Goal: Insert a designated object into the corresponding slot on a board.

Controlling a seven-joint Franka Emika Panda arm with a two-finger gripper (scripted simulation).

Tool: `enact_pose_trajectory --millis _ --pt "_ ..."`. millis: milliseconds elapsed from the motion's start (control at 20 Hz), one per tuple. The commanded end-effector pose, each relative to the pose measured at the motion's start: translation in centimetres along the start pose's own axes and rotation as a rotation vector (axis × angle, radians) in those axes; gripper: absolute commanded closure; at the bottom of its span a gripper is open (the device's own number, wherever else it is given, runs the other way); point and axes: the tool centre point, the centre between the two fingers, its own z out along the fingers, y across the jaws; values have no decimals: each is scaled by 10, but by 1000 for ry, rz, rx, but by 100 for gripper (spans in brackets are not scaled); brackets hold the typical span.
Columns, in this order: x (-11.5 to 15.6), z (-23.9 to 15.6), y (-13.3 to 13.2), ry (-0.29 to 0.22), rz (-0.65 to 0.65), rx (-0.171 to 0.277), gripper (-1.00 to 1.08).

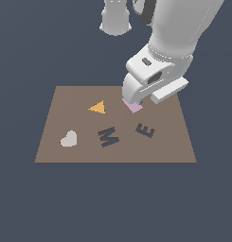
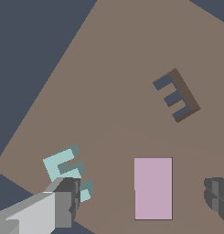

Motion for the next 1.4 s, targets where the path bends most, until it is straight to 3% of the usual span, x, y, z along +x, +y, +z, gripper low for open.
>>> enact_pose_trajectory --millis 0,550,1350 --pt "-2 12 -19 2 -101 -1 -92" --pt "-17 43 -64 7 -363 -7 -92" --pt "-19 66 -67 6 -384 -9 -92"
